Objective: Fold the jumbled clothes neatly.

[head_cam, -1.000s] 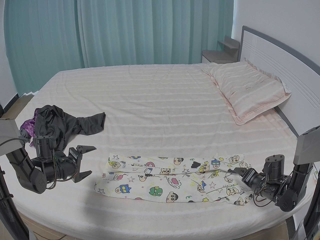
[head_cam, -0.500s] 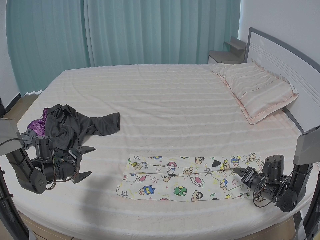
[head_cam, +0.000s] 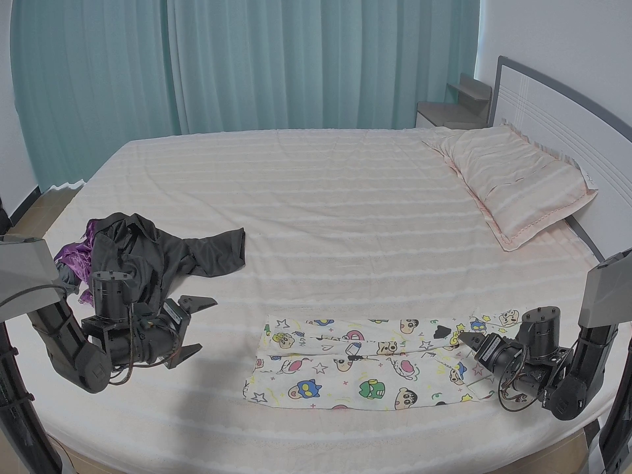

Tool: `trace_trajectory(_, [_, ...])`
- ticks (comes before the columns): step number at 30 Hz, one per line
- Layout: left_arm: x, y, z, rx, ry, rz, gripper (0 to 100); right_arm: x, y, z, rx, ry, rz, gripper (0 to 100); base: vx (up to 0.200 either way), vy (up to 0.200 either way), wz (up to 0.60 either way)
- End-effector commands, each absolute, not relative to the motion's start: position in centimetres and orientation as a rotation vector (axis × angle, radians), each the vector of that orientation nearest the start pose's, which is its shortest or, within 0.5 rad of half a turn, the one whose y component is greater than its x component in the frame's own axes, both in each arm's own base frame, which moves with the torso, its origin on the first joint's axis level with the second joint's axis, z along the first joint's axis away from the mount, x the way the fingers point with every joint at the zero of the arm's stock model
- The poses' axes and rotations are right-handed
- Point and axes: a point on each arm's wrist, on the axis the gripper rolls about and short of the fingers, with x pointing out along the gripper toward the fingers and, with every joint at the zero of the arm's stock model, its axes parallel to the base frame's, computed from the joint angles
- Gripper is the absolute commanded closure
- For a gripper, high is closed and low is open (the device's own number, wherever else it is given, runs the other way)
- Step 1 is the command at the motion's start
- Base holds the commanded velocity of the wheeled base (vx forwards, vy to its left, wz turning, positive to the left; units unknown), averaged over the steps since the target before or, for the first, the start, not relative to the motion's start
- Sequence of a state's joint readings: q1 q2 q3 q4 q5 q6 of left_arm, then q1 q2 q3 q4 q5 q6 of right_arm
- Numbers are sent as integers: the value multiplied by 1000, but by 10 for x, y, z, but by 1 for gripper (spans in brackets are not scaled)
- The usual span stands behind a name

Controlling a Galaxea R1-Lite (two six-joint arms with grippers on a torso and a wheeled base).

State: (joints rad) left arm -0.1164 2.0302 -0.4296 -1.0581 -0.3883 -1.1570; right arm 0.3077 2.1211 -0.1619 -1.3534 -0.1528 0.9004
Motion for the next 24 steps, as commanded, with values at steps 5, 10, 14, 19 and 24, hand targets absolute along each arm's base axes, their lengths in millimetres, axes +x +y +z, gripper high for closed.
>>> trace_trajectory(5, [305, -99, 20, -907, 833, -288, 0, 228, 74, 10, 738, 577, -81, 0, 0, 0, 0])
trace_trajectory(10, [334, -131, 8, -774, 875, -241, 0, 226, 75, 10, 737, 576, -73, 0, 0, 0, 0])
trace_trajectory(14, [347, -144, 2, -709, 893, -246, 0, 226, 75, 6, 734, 588, -82, 0, 0, 0, 0])
trace_trajectory(19, [351, -154, -5, -674, 906, -268, 0, 227, 76, 3, 730, 600, -86, 0, 0, 0, 0])
trace_trajectory(24, [353, -161, -7, -668, 908, -282, 0, 227, 76, 2, 730, 603, -88, 0, 0, 0, 0])
